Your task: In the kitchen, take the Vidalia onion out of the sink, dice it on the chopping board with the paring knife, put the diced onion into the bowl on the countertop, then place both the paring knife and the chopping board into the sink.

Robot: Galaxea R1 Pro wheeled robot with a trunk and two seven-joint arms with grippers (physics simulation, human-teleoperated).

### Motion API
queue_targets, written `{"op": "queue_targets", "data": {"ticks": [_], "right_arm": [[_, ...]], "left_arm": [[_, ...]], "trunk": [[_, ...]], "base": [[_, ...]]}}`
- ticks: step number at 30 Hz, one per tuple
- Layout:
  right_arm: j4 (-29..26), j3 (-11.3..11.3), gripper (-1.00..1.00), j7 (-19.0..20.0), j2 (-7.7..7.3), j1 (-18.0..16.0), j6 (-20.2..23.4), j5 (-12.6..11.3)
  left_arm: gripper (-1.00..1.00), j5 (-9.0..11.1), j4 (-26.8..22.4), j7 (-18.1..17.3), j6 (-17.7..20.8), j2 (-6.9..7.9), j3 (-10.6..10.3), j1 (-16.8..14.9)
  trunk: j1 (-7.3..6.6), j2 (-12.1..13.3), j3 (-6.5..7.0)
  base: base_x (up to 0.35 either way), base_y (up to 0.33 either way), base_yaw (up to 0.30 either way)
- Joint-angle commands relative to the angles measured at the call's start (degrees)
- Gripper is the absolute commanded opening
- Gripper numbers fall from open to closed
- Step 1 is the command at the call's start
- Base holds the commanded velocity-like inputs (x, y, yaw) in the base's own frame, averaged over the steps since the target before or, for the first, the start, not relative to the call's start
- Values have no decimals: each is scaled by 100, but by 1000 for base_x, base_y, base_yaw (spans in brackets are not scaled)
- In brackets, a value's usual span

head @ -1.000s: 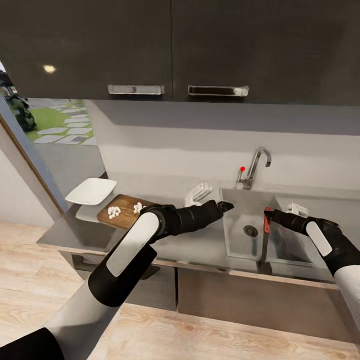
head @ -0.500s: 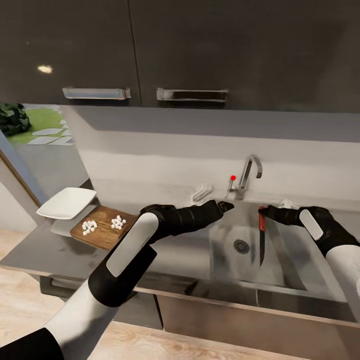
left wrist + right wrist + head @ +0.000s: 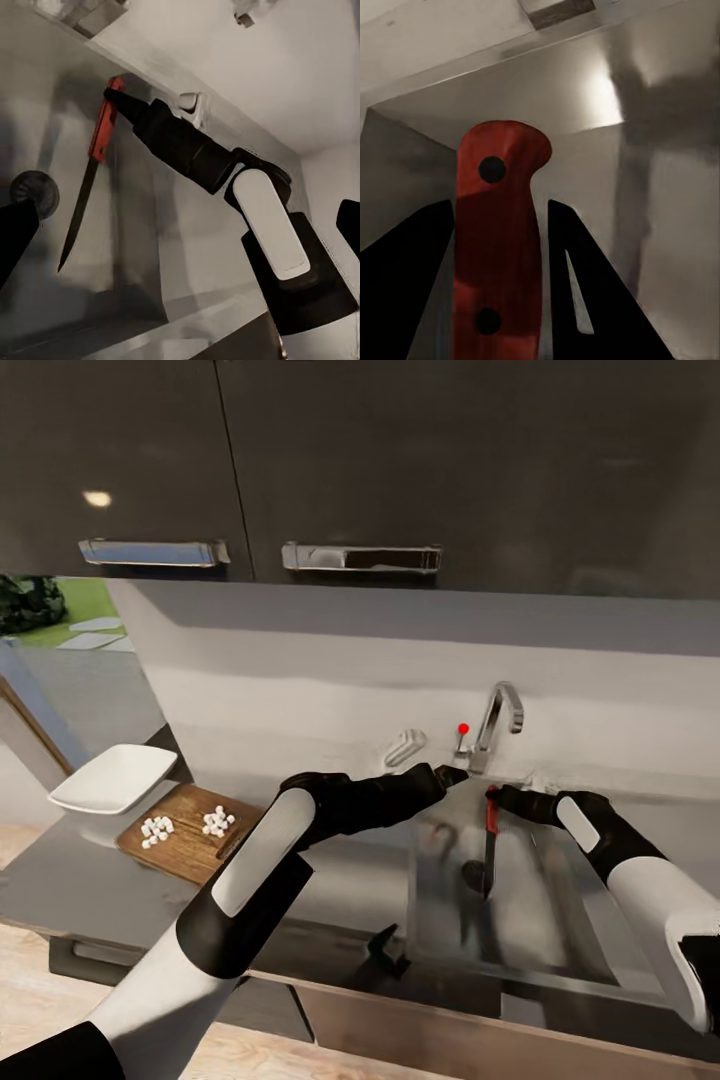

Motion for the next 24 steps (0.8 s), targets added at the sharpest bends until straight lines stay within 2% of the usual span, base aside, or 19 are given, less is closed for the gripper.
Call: {"op": "queue_targets", "data": {"ticks": [1, 5, 9, 15, 24], "right_arm": [[74, 30, -100, 6, 0, -4, 2, -8], [268, 43, -100, -43, 46, -2, -17, -8], [340, 46, -100, -344, 135, -6, -1, -8], [548, 18, -100, -488, 156, -10, -19, -25], [833, -18, -100, -503, 80, -2, -43, -33]], "left_arm": [[100, 42, -2, 44, 10, -3, 6, -6], [100, 51, -2, 50, 11, -4, 11, -5], [100, 54, -2, 52, 11, -4, 12, -4], [100, 54, -1, 53, 11, -4, 11, -4], [100, 54, -2, 53, 11, -4, 5, -4]], "trunk": [[4, -12, -8], [4, -12, 4], [4, -12, 12], [4, -12, 14], [4, -12, 15]], "base": [[5, -4, 230], [2, -1, 256], [0, 0, 273], [0, 0, 258], [0, 0, 36]]}}
